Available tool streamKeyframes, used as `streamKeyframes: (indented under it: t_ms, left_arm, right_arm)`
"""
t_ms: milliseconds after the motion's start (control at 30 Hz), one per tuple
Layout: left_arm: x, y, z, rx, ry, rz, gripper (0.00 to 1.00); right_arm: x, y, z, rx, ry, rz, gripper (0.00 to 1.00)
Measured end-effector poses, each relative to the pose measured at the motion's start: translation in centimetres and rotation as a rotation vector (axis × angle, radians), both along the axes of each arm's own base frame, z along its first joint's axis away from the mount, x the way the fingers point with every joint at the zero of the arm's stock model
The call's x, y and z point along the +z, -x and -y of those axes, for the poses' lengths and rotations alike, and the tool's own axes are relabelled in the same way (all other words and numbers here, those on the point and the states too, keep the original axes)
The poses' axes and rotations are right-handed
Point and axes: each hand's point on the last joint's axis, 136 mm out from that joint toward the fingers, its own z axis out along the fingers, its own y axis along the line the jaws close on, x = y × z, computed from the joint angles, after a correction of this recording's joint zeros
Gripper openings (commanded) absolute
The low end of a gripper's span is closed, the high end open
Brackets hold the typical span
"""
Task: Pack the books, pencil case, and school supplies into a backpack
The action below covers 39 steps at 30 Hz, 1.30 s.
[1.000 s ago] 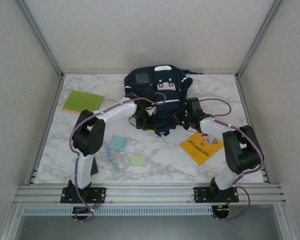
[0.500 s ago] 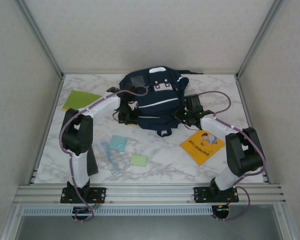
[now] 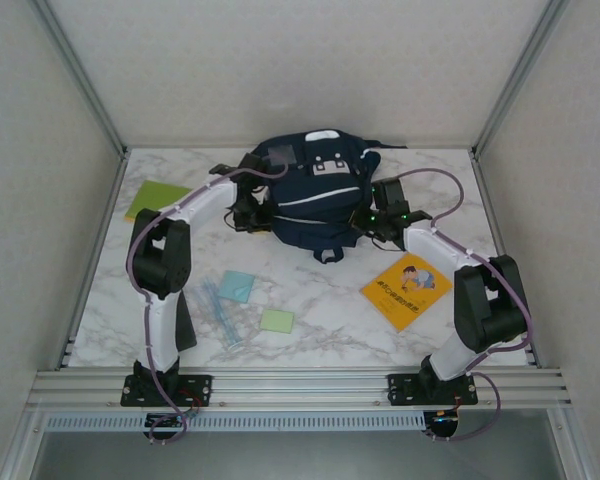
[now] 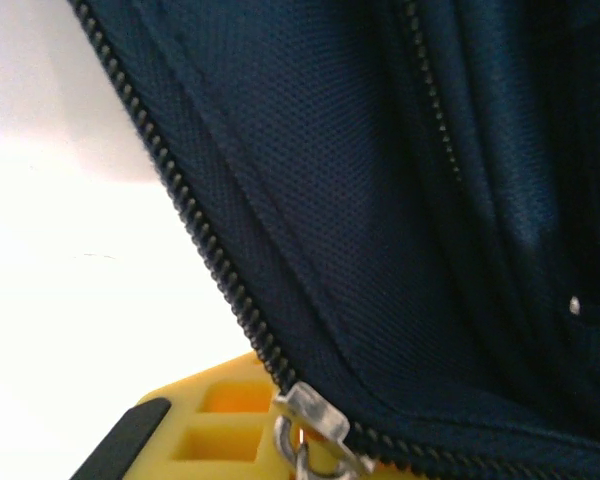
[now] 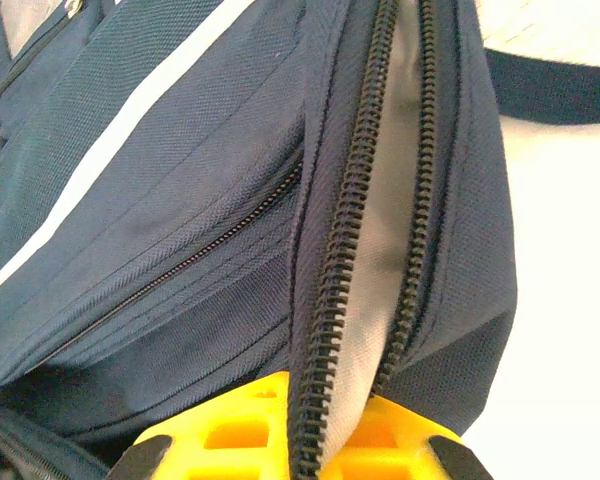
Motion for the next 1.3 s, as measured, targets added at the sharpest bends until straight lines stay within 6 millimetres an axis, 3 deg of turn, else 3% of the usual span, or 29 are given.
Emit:
streamKeyframes:
  t_ms: [33, 100, 200, 333, 500, 633, 767, 833, 967, 1033, 1133, 1300]
  left_arm:
    - [0.1, 0.5, 0.7, -0.004, 0.005, 0.003, 0.00]
    - [0.4, 1.3, 2.1, -0.011, 0.016, 0.016, 0.00]
    - [1.0, 2.8, 5.0, -0.024, 0.050, 0.035, 0.00]
    - [1.7, 4.0, 8.6, -0.043, 0.096, 0.063, 0.00]
    - [2.2, 4.2, 10.8, -0.038, 0.140, 0.088, 0.00]
    - [2.6, 4.1, 11.6, -0.027, 0.163, 0.101, 0.00]
    - [2.5, 4.4, 12.2, -0.026, 0.175, 0.105, 0.00]
    - [2.0, 4.7, 12.2, -0.027, 0.169, 0.097, 0.00]
    - [0.6, 5.3, 11.5, -0.019, 0.144, 0.077, 0.00]
    - [0.1, 5.4, 11.2, -0.015, 0.131, 0.075, 0.00]
    - [-0.2, 5.2, 10.8, -0.011, 0.122, 0.075, 0.00]
    - [-0.4, 4.5, 9.6, -0.029, 0.106, 0.083, 0.00]
  right_arm:
    - [0.4, -0.3, 0.5, -0.011, 0.017, -0.002, 0.47]
    - [1.4, -1.0, 1.6, -0.036, 0.042, 0.009, 0.73]
    - [3.1, -1.6, 2.5, -0.059, 0.059, 0.017, 0.88]
    - [4.9, -0.2, 2.9, -0.061, 0.051, 0.003, 0.92]
    - [7.0, 2.0, 2.2, -0.037, -0.035, -0.009, 0.92]
    - [5.7, 3.6, 1.2, -0.037, -0.139, -0.068, 0.91]
    - [1.7, 4.2, 0.0, -0.087, -0.252, -0.174, 0.87]
    - [0.0, 3.7, -0.4, -0.125, -0.276, -0.211, 0.80]
    - [-3.1, 2.4, -0.8, -0.176, -0.285, -0.260, 0.22]
    - [-5.2, 2.4, -0.8, -0.197, -0.274, -0.311, 0.00]
    - [-7.3, 2.4, -1.1, -0.209, -0.281, -0.345, 0.00]
    - [-7.3, 2.3, -1.2, -0.204, -0.296, -0.307, 0.00]
